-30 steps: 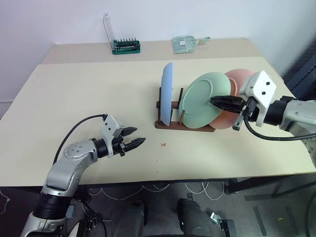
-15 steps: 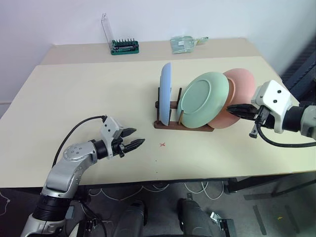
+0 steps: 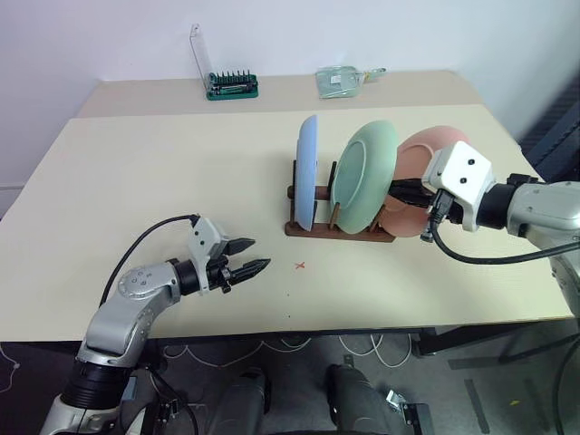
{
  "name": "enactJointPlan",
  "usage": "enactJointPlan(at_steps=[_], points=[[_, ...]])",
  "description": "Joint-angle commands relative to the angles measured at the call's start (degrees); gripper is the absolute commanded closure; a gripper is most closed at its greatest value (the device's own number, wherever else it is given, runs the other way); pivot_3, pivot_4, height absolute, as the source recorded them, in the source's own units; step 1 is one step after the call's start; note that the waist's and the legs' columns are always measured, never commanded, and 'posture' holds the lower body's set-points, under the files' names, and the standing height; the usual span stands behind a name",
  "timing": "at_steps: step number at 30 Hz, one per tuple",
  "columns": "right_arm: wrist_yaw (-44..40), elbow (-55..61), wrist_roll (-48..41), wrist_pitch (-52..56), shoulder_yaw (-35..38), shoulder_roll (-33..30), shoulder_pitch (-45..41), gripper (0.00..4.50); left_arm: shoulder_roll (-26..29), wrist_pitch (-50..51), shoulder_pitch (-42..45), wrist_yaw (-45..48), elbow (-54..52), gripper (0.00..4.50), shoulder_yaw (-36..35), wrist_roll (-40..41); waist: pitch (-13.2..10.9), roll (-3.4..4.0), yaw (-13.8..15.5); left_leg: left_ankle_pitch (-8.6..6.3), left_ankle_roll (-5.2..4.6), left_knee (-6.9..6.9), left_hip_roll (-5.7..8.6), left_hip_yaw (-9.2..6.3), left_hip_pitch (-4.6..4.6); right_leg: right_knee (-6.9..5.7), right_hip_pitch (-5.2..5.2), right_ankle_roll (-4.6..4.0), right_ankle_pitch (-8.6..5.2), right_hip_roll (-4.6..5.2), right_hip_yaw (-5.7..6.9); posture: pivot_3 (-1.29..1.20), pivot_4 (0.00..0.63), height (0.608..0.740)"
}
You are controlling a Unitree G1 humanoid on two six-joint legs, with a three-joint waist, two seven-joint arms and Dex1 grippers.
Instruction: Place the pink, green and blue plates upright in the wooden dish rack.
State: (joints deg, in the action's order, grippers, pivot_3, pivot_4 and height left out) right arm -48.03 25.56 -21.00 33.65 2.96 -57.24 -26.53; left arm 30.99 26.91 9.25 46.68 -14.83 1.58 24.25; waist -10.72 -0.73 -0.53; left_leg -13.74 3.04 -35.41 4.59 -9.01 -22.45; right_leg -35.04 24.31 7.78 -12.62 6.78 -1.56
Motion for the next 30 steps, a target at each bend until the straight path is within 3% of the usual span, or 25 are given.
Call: enactJointPlan(at_steps=[1,8,20,23,30], points=[[-0.5,1.8,-0.7,-1.1,2.1,0.3,-1.7,4.45,0.1,-0.6,-0.1,-0.2,-2.4,1.62,-0.4,0.2,0.0,0.00,0.0,0.00,0.00,0.00,0.00,0.00,0.00,0.00,0.00,0.00,0.00,0.00,0.00,0.00,0.150,0.740],[-1.1,2.6,-0.5,-0.4,5.1,-1.6,0.2,4.45,-0.1,-0.3,1.5,0.0,-1.5,1.62,0.7,0.2,0.0,0.00,0.0,0.00,0.00,0.00,0.00,0.00,0.01,-0.01,0.00,0.00,0.00,-0.01,0.00,0.00,0.150,0.740],[3.0,9.4,-1.6,4.9,-0.3,4.7,-3.8,4.45,-1.0,-0.9,3.8,1.0,0.7,1.62,2.6,-0.4,0.0,0.00,-0.1,0.00,0.00,-0.02,0.00,-0.01,0.01,-0.03,0.00,-0.01,0.01,-0.02,0.00,0.00,0.150,0.740],[2.8,8.7,-1.0,5.2,1.6,2.9,-3.3,4.45,-0.8,-0.7,3.5,1.2,0.5,1.62,2.3,-0.2,0.0,0.00,0.1,0.00,0.00,-0.08,0.02,-0.02,-0.02,-0.03,0.00,-0.01,0.01,-0.01,0.00,0.00,0.150,0.740],[0.5,4.6,-1.2,5.5,15.0,-4.5,-0.7,4.45,-1.0,-0.3,4.5,1.6,1.2,1.62,2.7,-0.2,0.0,0.00,0.1,-0.01,-0.01,-0.10,0.04,-0.01,-0.02,-0.04,-0.01,-0.01,0.01,-0.02,0.00,0.00,0.150,0.740]])
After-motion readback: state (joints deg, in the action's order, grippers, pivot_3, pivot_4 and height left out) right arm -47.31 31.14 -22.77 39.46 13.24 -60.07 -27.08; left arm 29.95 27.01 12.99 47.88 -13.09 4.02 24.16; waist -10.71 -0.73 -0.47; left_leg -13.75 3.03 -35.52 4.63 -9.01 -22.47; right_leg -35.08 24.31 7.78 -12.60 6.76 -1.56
